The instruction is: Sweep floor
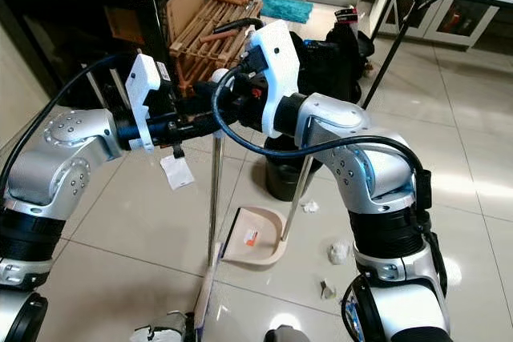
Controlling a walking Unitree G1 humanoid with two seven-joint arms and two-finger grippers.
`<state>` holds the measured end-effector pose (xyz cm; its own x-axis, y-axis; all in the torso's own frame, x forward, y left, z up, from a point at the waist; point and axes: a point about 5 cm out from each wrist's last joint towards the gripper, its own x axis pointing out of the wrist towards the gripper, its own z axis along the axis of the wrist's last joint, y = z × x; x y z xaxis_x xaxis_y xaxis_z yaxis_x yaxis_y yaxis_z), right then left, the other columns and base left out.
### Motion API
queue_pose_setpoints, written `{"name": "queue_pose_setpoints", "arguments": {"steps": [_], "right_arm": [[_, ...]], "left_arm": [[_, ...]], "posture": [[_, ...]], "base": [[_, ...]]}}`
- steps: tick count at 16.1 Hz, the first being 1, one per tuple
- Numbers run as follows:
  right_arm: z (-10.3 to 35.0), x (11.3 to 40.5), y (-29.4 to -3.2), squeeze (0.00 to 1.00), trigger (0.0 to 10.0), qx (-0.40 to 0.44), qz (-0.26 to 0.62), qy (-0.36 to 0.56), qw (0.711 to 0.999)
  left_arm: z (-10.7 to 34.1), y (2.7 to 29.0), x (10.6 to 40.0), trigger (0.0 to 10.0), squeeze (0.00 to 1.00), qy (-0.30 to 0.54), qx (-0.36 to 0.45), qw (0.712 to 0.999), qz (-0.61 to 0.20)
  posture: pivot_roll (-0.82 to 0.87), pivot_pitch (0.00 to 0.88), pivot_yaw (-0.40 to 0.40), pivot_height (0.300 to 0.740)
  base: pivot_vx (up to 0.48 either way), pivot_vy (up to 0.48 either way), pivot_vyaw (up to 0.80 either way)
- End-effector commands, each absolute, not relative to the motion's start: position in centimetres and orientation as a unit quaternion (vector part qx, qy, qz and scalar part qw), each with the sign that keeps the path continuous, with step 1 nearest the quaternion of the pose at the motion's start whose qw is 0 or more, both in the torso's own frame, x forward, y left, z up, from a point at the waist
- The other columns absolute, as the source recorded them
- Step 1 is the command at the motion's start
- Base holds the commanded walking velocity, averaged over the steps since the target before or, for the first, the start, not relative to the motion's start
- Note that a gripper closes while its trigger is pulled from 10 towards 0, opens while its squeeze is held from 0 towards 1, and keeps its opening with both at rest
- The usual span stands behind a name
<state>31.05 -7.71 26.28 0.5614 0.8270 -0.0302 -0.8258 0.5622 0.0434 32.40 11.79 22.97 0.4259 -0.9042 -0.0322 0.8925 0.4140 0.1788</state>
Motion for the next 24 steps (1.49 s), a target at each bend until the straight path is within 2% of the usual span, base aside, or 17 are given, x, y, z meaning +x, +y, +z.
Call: {"name": "queue_pose_setpoints", "arguments": {"steps": [1, 2, 4, 5, 15, 16, 17, 18, 19, 22, 24], "right_arm": [[27.3, 30.7, -7.3, 0.00, 0.0, 0.002, 0.485, 0.003, 0.875], [27.4, 30.7, -7.3, 0.00, 0.0, 0.000, 0.485, 0.003, 0.874], [27.3, 30.7, -7.3, 0.00, 0.0, -0.001, 0.486, 0.004, 0.874], [27.3, 30.7, -7.3, 0.00, 0.0, 0.000, 0.486, 0.004, 0.874], [27.5, 30.9, -7.3, 0.00, 0.0, -0.001, 0.484, 0.002, 0.875], [27.5, 31.0, -7.3, 0.00, 2.3, -0.003, 0.483, 0.000, 0.876], [27.5, 31.0, -7.3, 0.00, 5.1, -0.006, 0.479, -0.002, 0.878], [27.6, 31.2, -7.3, 0.85, 10.0, -0.003, 0.473, -0.004, 0.881], [27.7, 31.3, -7.3, 1.00, 10.0, 0.004, 0.469, -0.006, 0.883], [28.0, 31.5, -7.4, 1.00, 10.0, 0.017, 0.457, -0.018, 0.889], [29.1, 31.8, -7.6, 1.00, 10.0, 0.057, 0.443, -0.052, 0.893]], "left_arm": [[23.3, 11.5, 32.5, 10.0, 0.00, -0.036, 0.099, 0.834, -0.541], [23.3, 11.6, 32.5, 10.0, 0.00, -0.035, 0.098, 0.832, -0.545], [23.4, 11.6, 32.5, 0.3, 0.00, -0.035, 0.095, 0.832, -0.545], [23.4, 11.7, 32.5, 0.0, 0.00, -0.035, 0.093, 0.832, -0.545], [23.2, 11.9, 32.1, 0.0, 0.00, -0.038, 0.078, 0.825, -0.558], [23.2, 11.9, 32.1, 0.0, 0.00, -0.040, 0.077, 0.826, -0.558], [23.3, 12.0, 32.2, 0.0, 0.00, -0.043, 0.076, 0.827, -0.556], [23.5, 12.1, 32.2, 0.0, 0.00, -0.046, 0.075, 0.827, -0.555], [23.6, 12.3, 32.3, 0.0, 0.00, -0.048, 0.075, 0.829, -0.553], [23.7, 12.7, 32.5, 0.0, 0.00, -0.049, 0.079, 0.831, -0.548], [23.7, 12.9, 32.5, 0.0, 0.00, -0.048, 0.081, 0.833, -0.546]], "posture": [[-0.07, 0.043, 0.010, 0.740], [-0.07, 0.043, 0.012, 0.740], [-0.07, 0.045, 0.010, 0.740], [-0.07, 0.047, 0.011, 0.740], [-0.07, 0.054, 0.005, 0.740], [-0.07, 0.054, 0.005, 0.740], [-0.07, 0.057, 0.005, 0.740], [-0.07, 0.058, 0.006, 0.740], [-0.07, 0.061, 0.006, 0.740], [-0.07, 0.064, 0.005, 0.740], [-0.07, 0.068, 0.007, 0.740]], "base": [[0.000, 0.000, 0.00], [0.000, 0.000, 0.00], [0.000, 0.000, 0.00], [0.000, 0.000, 0.00], [0.000, 0.000, 0.00], [0.000, 0.000, 0.00], [0.000, 0.000, 0.00], [0.000, 0.000, 0.00], [0.000, 0.000, 0.00], [0.000, 0.000, 0.00], [0.000, 0.000, 0.00]]}}
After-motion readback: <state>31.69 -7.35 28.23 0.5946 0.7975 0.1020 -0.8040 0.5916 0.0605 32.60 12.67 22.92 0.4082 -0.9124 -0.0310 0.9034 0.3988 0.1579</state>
